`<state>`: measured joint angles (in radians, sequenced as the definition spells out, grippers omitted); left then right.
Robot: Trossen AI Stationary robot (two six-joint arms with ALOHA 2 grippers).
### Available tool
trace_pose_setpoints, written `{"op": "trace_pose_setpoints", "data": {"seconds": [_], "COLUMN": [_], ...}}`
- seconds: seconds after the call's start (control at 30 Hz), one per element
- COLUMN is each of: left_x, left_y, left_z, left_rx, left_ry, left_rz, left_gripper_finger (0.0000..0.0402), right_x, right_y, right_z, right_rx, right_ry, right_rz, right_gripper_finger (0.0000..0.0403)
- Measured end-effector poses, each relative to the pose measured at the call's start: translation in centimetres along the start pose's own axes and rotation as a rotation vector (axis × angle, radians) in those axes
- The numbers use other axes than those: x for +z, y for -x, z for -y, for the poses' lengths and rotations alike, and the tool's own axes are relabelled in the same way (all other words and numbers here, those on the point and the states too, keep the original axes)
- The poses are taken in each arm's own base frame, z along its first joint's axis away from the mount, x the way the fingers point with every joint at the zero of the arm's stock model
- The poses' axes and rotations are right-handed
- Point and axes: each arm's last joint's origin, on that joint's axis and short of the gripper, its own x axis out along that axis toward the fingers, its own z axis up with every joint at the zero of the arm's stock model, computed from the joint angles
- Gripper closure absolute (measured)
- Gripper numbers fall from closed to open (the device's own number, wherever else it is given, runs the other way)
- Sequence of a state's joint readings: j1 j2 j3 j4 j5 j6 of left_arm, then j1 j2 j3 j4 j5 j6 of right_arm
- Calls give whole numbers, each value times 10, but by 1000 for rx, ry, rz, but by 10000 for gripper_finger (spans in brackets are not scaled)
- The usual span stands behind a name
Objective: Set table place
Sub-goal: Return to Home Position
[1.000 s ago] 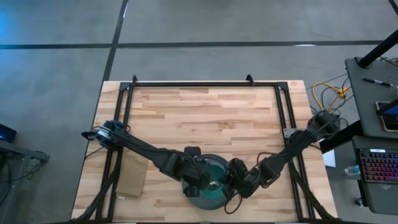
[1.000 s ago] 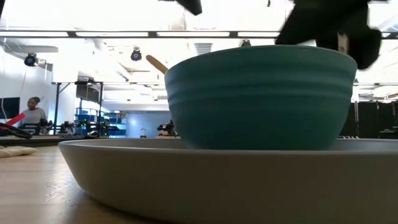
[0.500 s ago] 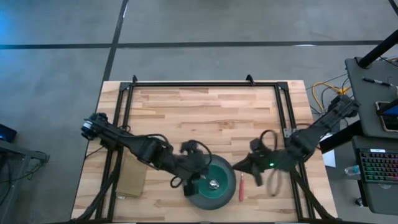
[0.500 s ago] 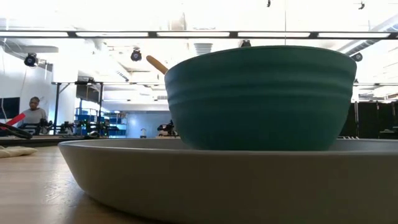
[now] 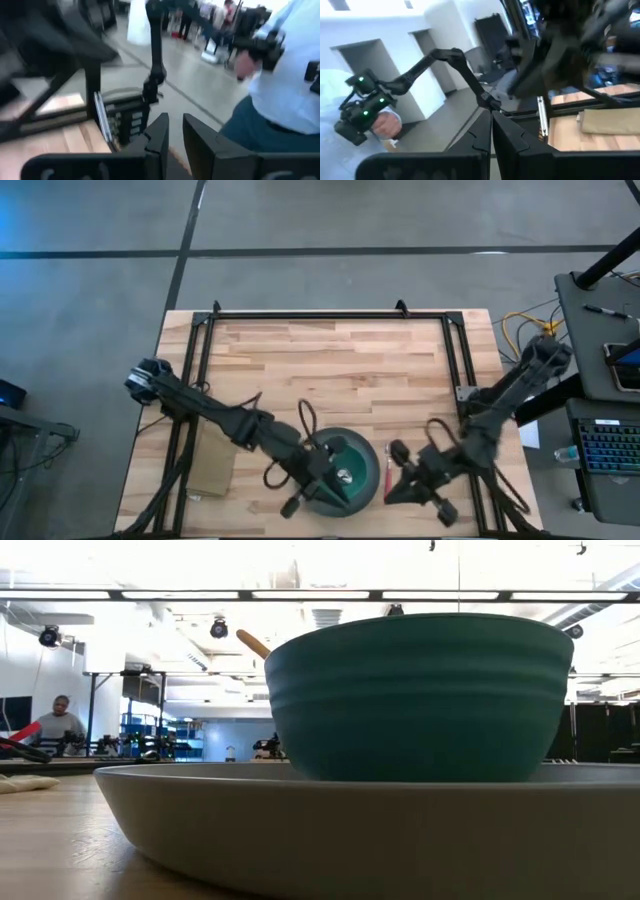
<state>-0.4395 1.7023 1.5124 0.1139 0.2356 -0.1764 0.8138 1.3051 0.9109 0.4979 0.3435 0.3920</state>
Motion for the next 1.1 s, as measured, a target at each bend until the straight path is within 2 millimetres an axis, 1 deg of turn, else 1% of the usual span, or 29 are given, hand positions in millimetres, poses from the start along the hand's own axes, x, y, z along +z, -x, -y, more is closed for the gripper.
{"op": "trace_pose_setpoints", "data": {"seconds": [0.03, 0.1, 0.17, 0.2, 0.3, 0.4, 0.47, 0.53, 0.63, 0.7, 0.8, 0.87, 0.93, 1.0, 1.1], "left_x": [2, 8, 16, 18, 23, 21, 12, -2, -31, -53, -84, -94, -100, -110, -126], "left_y": [5, 18, 33, 42, 68, 92, 106, 117, 131, 139, 149, 156, 164, 172, 185], "left_z": [-3, -10, -18, -22, -37, -48, -52, -52, -50, -50, -50, -47, -44, -41, -39], "left_rx": [-5, -9, 15, 33, 97, 150, 166, 164, 157, 199, 284, 288, 288, 297, 312], "left_ry": [-5, -16, -42, -50, -67, -58, -41, -36, -26, 33, 106, 109, 109, 121, 139], "left_rz": [21, 41, 67, 68, 96, 127, 161, 204, 306, 337, 340, 357, 358, 331, 301], "left_gripper_finger": [361, 361, 361, 361, 361, 361, 361, 361, 361, 361, 361, 361, 361, 361, 361], "right_x": [-5, -9, -6, -3, 8, 17, 20, 21, 17, 13, 8, 3, -3, -10, -18], "right_y": [-3, -4, 0, 5, 27, 58, 81, 103, 130, 143, 155, 159, 161, 163, 168], "right_z": [7, 25, 43, 53, 79, 97, 101, 101, 99, 98, 100, 103, 106, 109, 114], "right_rx": [39, 142, 217, 212, 141, 74, 42, 28, -1, -29, -71, -95, -114, -127, -133], "right_ry": [2, 3, 13, 20, 35, 50, 53, 53, 49, 43, 42, 44, 61, 82, 88], "right_rz": [6, 13, 27, 28, 46, 50, 46, 58, 83, 91, 88, 58, 31, 4, 10], "right_gripper_finger": [394, 394, 394, 394, 394, 394, 394, 394, 394, 394, 394, 394, 394, 394, 394]}}
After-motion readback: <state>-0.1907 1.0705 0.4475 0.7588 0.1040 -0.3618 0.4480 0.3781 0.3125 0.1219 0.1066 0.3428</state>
